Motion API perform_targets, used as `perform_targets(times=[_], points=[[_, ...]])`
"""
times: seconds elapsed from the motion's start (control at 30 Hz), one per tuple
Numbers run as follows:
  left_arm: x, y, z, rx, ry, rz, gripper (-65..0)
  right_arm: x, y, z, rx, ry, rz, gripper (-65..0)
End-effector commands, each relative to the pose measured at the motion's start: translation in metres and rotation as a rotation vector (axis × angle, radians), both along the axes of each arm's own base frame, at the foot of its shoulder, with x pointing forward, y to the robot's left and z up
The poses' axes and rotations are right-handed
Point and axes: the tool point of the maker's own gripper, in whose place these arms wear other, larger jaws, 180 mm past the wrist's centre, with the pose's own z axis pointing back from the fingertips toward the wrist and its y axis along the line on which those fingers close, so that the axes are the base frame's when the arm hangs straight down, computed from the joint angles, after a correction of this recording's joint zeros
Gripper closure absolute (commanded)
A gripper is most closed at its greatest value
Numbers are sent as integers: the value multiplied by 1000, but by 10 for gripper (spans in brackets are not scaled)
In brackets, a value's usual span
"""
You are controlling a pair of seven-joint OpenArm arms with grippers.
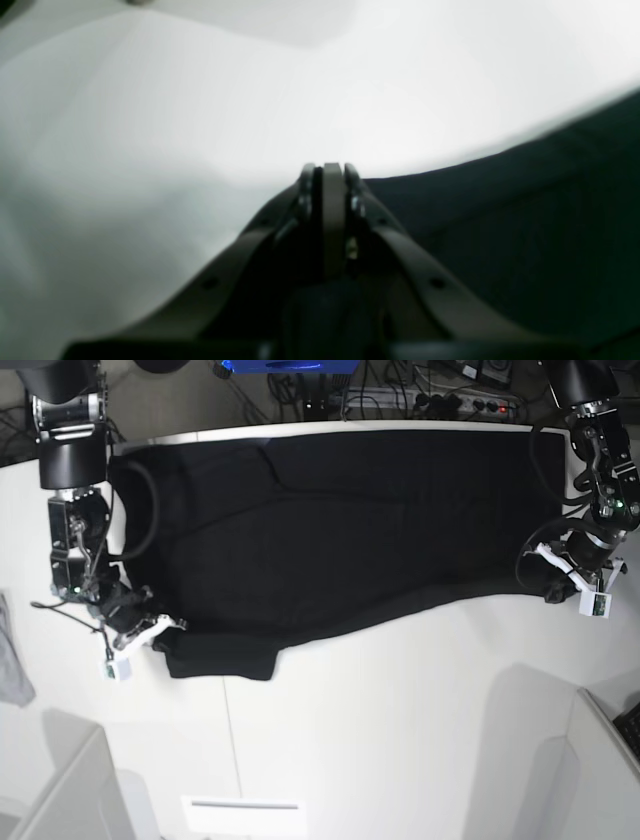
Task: Fold the T-shirt properly
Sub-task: 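Grasp the hem-side edges with both grippers and fold them toward the collar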
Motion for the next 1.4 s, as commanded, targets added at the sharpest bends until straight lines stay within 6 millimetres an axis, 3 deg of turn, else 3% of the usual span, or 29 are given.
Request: perform_targets(times=[0.0, 0.2, 0.4, 0.83, 1.37], points=[[5, 0, 18, 21, -53, -19, 0, 13, -7, 23, -2, -68, -9, 0], [-6, -11, 26, 46, -63, -58, 0, -1, -9, 28, -2, -67, -7, 0], [-13, 7, 37, 71, -83, -15, 0, -16, -20, 29, 1, -51, -32, 0], [-33, -4, 35, 98, -52, -53, 0, -58, -21, 48, 17, -41, -45, 0], [-47, -11, 38, 132, -29, -99, 0, -101, -20, 46, -2, -2, -42, 0]])
